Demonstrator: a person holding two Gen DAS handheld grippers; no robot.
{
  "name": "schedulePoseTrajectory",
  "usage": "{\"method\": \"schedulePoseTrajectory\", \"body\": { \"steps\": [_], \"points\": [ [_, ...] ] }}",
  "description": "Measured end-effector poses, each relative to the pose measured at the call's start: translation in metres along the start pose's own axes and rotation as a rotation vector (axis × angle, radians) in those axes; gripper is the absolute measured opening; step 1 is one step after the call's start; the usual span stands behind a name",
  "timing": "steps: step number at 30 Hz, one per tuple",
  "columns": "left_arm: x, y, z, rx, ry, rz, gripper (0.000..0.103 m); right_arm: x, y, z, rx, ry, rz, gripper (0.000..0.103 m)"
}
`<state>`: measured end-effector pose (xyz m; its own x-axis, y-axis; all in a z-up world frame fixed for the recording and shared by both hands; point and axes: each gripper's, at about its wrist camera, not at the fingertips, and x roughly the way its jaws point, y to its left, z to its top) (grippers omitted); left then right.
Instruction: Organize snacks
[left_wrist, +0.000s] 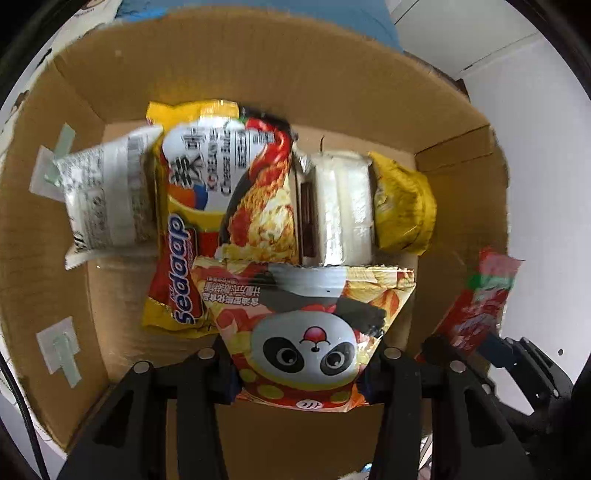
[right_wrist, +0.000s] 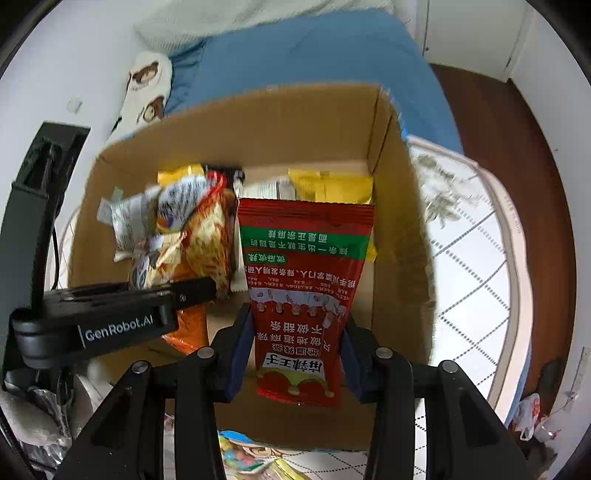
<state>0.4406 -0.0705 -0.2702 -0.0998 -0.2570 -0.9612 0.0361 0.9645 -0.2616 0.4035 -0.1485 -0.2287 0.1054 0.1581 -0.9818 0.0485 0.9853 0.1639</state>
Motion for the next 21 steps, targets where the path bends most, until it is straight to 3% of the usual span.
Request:
{"method": "schedulePoseTrajectory", "body": {
  "steps": [1, 2, 4, 5, 6, 11, 21],
  "points": [
    [0.005, 0.001, 0.0, 0.003, 0.014, 0.005, 0.048, 0.009, -0.001, -0.001, 0.001, 0.033, 0.008, 0.046],
    [0.008, 0.001, 0.0, 0.006, 0.022, 0.013, 0.061, 0.015, -0.002, -0.001, 0.005, 0.051, 0.004, 0.048],
    [0.009, 0.002, -0.001, 0.016, 0.011, 0.036, 0.087, 0.027, -0.003, -0.001, 0.004, 0.094, -0.015, 0.06],
    [0.009, 0.002, -0.001, 0.018, 0.0, 0.048, 0.089, 0.031, -0.005, -0.001, 0.01, 0.111, -0.012, 0.075],
    [0.007, 0.003, -0.001, 0.016, -0.01, 0.056, 0.089, 0.034, -0.005, -0.002, 0.006, 0.119, -0.013, 0.084],
    [-0.002, 0.007, -0.004, 0.013, -0.042, 0.062, 0.089, 0.033, -0.002, -0.002, 0.002, 0.124, -0.031, 0.095],
    [-0.047, 0.013, -0.033, 0.04, -0.19, 0.137, 0.09, 0.003, 0.007, -0.013, 0.008, 0.031, -0.055, 0.095]
  ]
}}
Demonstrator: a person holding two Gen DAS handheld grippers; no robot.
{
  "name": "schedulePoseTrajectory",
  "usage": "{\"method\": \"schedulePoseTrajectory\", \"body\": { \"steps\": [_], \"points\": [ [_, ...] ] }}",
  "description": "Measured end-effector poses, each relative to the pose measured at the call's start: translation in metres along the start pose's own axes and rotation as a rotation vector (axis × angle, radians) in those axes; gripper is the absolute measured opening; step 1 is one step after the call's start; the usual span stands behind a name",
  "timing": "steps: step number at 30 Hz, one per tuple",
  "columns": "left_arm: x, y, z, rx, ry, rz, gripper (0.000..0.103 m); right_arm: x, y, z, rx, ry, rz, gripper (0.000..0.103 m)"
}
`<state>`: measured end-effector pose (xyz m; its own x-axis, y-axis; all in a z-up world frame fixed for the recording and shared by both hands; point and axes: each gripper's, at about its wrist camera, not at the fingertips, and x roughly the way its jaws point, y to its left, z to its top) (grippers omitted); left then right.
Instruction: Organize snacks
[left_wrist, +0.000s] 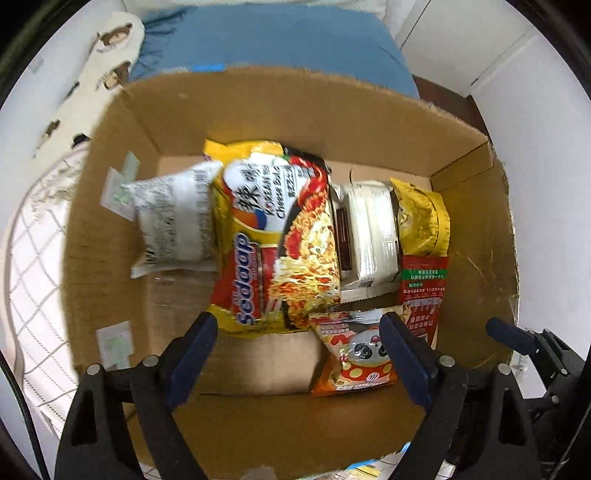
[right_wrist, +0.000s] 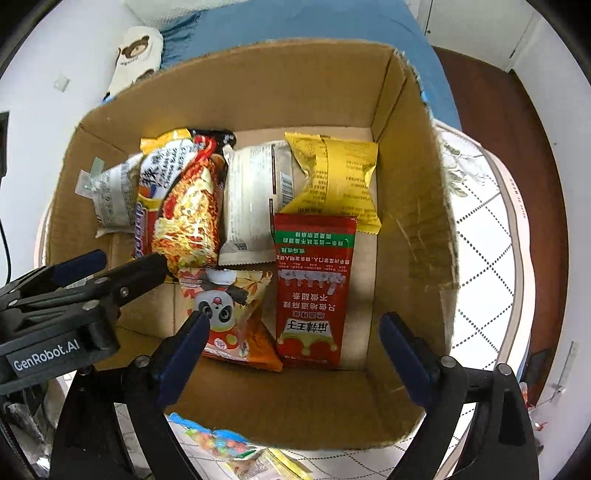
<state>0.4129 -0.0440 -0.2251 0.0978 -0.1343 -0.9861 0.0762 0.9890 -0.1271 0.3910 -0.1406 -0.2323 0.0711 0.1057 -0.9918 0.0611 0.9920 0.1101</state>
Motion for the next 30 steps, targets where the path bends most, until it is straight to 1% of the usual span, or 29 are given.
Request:
{"method": "schedulePoseTrajectory", "body": {
  "steps": [5, 9, 16, 25, 30],
  "points": [
    [-0.03, 0.005, -0.018, 0.002, -0.09, 0.028, 0.09, -0.023, -0.001, -0.011, 0.011, -0.068, -0.002, 0.095],
    [-0.052, 0.012, -0.034, 0.003, -0.181, 0.046, 0.09, -0.043, 0.003, -0.025, 0.009, -0.129, -0.01, 0.095],
    [-0.086, 0.005, -0.055, 0.027, -0.3, 0.065, 0.09, -0.079, 0.012, -0.056, -0.02, -0.232, -0.023, 0.095],
    [-0.131, 0.003, -0.091, 0.042, -0.429, 0.064, 0.09, -0.125, 0.028, -0.091, -0.053, -0.338, -0.019, 0.095],
    [-0.153, 0.004, -0.109, 0.035, -0.478, 0.052, 0.09, -0.146, 0.031, -0.11, -0.044, -0.389, -0.008, 0.095]
  ]
}}
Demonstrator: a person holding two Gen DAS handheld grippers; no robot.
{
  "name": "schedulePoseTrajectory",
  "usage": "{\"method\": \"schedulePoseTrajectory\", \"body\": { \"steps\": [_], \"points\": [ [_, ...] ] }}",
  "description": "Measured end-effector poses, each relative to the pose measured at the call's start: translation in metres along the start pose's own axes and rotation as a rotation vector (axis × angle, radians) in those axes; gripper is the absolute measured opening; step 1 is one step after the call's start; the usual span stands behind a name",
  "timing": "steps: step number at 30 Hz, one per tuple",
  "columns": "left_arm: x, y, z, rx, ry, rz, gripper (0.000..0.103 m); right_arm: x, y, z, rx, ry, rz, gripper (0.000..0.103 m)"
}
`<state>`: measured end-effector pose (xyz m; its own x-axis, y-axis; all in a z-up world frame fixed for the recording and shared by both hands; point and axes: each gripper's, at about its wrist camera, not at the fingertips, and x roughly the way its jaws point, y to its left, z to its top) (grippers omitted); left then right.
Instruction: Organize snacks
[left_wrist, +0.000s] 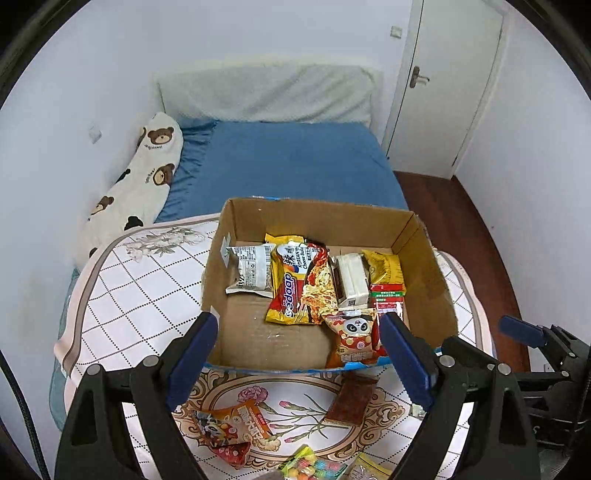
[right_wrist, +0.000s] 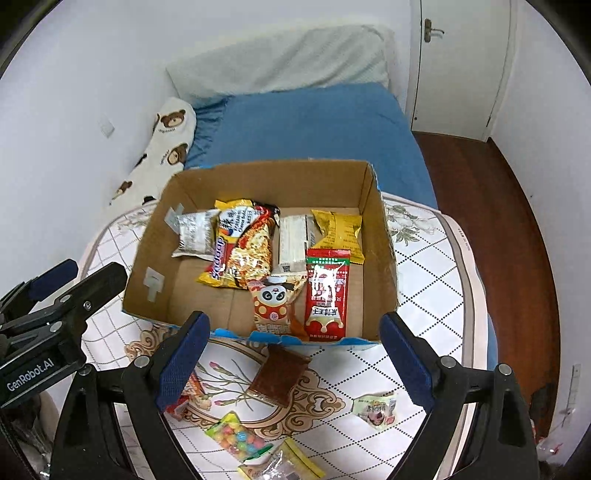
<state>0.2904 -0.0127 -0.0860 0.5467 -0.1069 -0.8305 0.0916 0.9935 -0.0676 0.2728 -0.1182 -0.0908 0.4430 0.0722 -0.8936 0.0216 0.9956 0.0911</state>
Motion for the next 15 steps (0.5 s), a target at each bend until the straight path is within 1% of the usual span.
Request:
{"method": "schedulePoseTrajectory", "body": {
  "steps": [3, 6, 8, 11, 12, 13, 14, 15],
  "points": [
    [-0.011, 0.001, -0.007, -0.003, -0.009, -0.004, 0.09, -0.009, 0.001, -0.008, 0.014, -0.006, 0.013, 0.095],
    [-0.017, 0.002, -0.017, 0.003, -0.011, 0.005, 0.09, -0.011, -0.001, -0.023, 0.044, 0.015, 0.044, 0.095],
    [-0.017, 0.003, -0.029, 0.013, 0.004, 0.017, 0.09, -0.008, -0.003, -0.037, 0.07, 0.044, 0.063, 0.095],
    [-0.01, 0.003, -0.058, 0.051, 0.034, 0.061, 0.09, 0.009, -0.008, -0.071, 0.134, 0.126, 0.11, 0.095],
    [-0.005, 0.003, -0.07, 0.073, 0.057, 0.077, 0.09, 0.021, -0.011, -0.09, 0.17, 0.173, 0.13, 0.095],
    [0.005, 0.001, -0.086, 0.095, 0.101, 0.084, 0.09, 0.029, -0.014, -0.104, 0.198, 0.204, 0.143, 0.095],
    [0.018, 0.002, -0.104, 0.101, 0.171, 0.071, 0.09, 0.038, -0.017, -0.119, 0.228, 0.24, 0.156, 0.095],
    [0.027, 0.003, -0.115, 0.095, 0.218, 0.057, 0.09, 0.048, -0.021, -0.136, 0.264, 0.278, 0.168, 0.095]
  ]
}}
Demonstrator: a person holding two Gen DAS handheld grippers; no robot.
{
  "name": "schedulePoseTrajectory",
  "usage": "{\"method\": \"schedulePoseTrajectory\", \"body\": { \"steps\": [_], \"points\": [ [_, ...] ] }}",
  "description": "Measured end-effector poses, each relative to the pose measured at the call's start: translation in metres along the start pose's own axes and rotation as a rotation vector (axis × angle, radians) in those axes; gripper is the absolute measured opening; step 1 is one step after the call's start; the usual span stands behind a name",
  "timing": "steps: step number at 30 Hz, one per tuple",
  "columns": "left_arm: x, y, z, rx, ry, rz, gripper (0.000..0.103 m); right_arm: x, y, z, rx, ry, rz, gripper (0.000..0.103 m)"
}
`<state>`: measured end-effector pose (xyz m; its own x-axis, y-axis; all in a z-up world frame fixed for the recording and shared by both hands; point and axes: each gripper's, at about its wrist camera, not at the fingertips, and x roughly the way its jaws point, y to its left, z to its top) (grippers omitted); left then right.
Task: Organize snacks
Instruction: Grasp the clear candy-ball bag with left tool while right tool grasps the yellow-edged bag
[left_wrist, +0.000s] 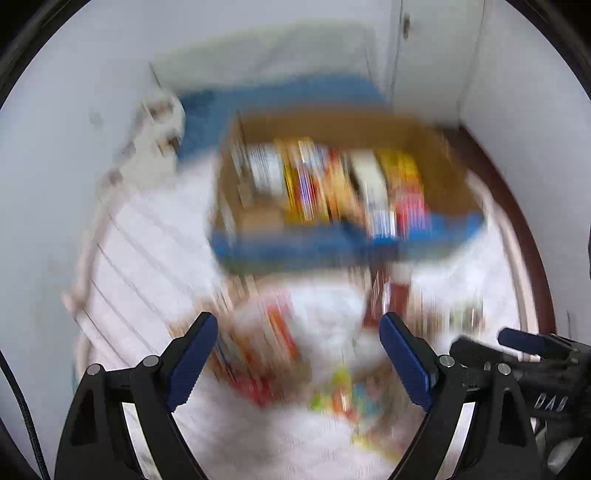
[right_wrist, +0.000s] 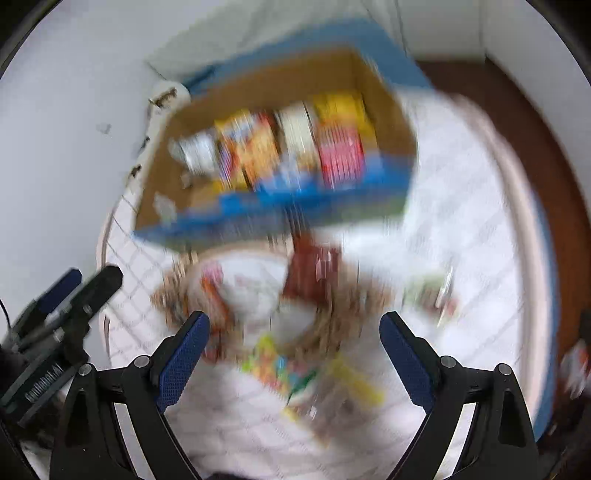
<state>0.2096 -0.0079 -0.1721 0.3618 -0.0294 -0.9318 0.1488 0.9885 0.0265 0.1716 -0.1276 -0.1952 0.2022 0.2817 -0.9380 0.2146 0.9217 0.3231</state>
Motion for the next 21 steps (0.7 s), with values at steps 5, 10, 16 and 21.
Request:
{"method": "schedulePoseTrajectory", "body": {
  "steps": [5, 10, 16, 21],
  "points": [
    [0.097, 0.005, -0.063, -0.201, 0.398, -0.218, 0.089, 0.044, -0.044, -0.052, 0.154, 0.102, 0.016, 0.095],
    [0.162, 0.009, -0.079, -0.458, 0.562, -0.337, 0.089, 0.061, -0.065, -0.083, 0.21, 0.11, -0.006, 0.077],
    [0.191, -0.006, -0.08, -0.449, 0.586, -0.285, 0.058, 0.08, -0.064, -0.089, 0.233, 0.122, -0.009, 0.076],
    [0.178, -0.026, -0.08, -0.162, 0.52, -0.163, 0.057, 0.104, -0.057, -0.097, 0.238, 0.184, -0.012, 0.076]
  ]
}}
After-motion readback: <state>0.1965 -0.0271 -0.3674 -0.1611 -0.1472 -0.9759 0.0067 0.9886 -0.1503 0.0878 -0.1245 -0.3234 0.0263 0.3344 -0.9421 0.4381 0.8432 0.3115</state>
